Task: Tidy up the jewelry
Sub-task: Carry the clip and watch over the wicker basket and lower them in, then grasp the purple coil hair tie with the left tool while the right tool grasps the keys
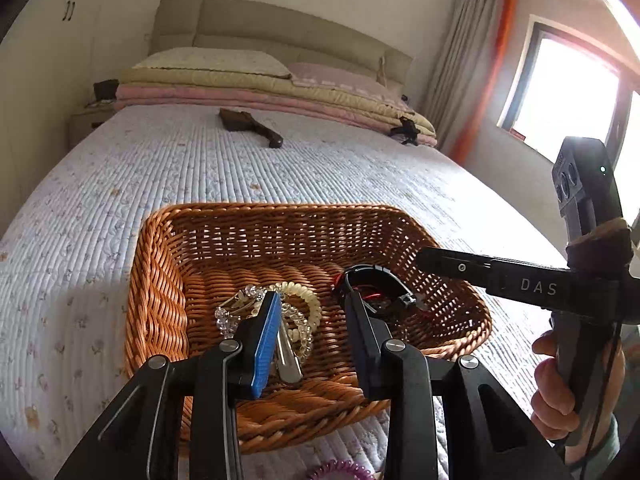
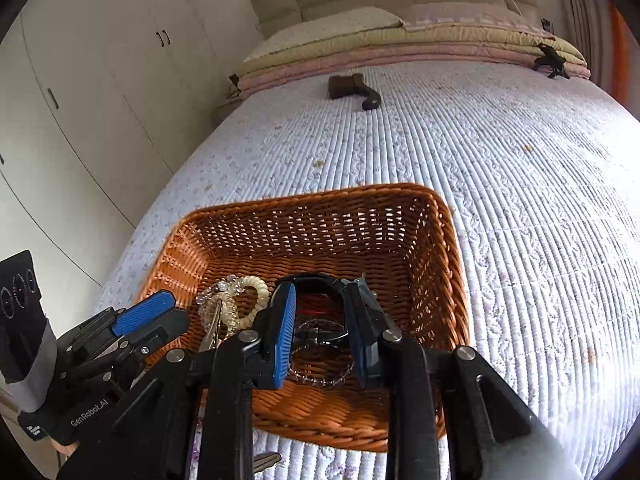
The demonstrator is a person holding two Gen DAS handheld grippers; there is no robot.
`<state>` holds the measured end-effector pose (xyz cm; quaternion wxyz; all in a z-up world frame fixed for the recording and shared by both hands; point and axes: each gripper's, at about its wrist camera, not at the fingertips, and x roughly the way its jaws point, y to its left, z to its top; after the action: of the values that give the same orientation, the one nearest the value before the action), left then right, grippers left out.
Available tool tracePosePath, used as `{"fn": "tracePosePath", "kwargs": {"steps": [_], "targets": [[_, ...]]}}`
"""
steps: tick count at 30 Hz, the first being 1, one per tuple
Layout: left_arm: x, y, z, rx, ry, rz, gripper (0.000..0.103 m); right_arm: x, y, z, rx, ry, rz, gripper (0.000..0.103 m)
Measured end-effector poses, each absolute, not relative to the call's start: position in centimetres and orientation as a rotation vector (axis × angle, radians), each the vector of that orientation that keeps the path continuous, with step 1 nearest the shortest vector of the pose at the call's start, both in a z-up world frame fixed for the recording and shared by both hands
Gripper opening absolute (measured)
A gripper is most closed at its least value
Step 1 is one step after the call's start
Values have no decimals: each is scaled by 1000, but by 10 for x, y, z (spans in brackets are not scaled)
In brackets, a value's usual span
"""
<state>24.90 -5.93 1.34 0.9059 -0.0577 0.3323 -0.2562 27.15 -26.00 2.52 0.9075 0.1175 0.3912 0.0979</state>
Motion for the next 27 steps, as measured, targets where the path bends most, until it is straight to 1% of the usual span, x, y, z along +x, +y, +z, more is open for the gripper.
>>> {"fn": "tracePosePath", "kwargs": {"steps": [3, 7, 10, 13, 17, 21, 27], "targets": [[234, -52, 27, -146, 652, -543, 34, 246, -261, 38, 219, 748, 195, 29], [210, -42, 40, -163, 625, -558, 34, 214, -254, 44, 189, 729, 213, 29], [186, -35, 39, -148, 626, -558, 34, 188, -246, 43, 193, 718, 234, 29], [168, -30, 30, -135, 661, -554, 34, 160, -241, 36, 205, 717, 262, 29], [158, -26, 8, -132, 715, -541, 34, 135, -223, 11, 190, 757, 300, 29], [156, -30, -16, -140, 769, -549, 34, 130, -206, -13, 156, 803, 305, 29], [161, -40, -35, -108, 816, -540, 34, 121, -200, -32, 137, 812, 310, 29]]}}
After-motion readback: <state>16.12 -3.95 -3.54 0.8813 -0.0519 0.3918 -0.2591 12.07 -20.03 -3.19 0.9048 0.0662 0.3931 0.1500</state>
